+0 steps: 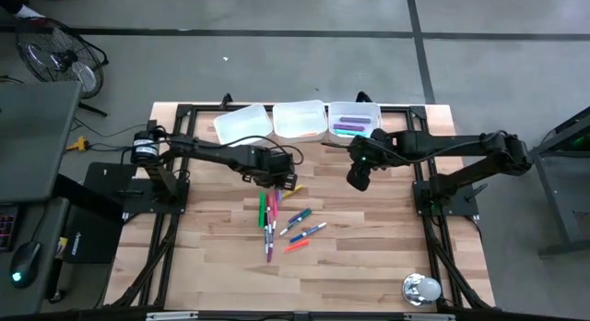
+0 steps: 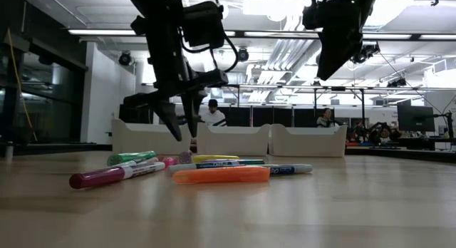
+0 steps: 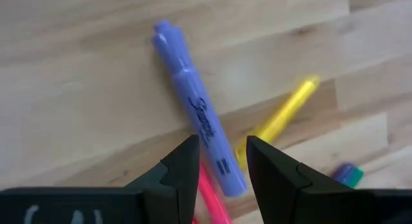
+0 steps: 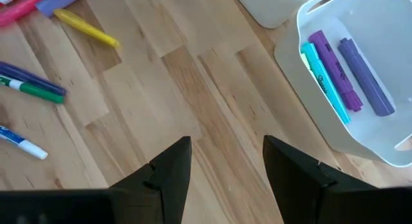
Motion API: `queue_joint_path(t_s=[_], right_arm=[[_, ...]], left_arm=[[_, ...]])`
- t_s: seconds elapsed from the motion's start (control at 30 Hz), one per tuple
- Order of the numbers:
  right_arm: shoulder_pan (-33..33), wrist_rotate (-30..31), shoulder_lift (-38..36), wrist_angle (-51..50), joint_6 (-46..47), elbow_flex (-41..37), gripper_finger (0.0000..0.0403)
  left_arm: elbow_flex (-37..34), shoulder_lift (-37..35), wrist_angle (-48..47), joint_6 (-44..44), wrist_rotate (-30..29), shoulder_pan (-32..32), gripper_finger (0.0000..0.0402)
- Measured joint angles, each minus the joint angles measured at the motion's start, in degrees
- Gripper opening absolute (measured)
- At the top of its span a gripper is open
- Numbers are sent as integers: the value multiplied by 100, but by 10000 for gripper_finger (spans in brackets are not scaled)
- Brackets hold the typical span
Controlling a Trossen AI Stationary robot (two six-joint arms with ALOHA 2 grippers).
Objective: Pick & Place Markers
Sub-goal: Put the purple highlighter pen into the right white bin
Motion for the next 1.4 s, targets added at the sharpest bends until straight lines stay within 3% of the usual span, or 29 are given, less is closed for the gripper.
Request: queue_joint_path(t_s=[0.67, 1.03, 1.4], right_arm=[[26, 16, 0, 5, -20, 0, 181], [26, 5, 2, 21, -63, 2, 181], [26, -150, 2, -31, -102, 2, 181]], left_arm=[[3, 19, 53, 20, -66, 156, 126], [198, 815, 182, 124, 317, 140, 126], [240, 836, -118, 687, 296, 138, 120]])
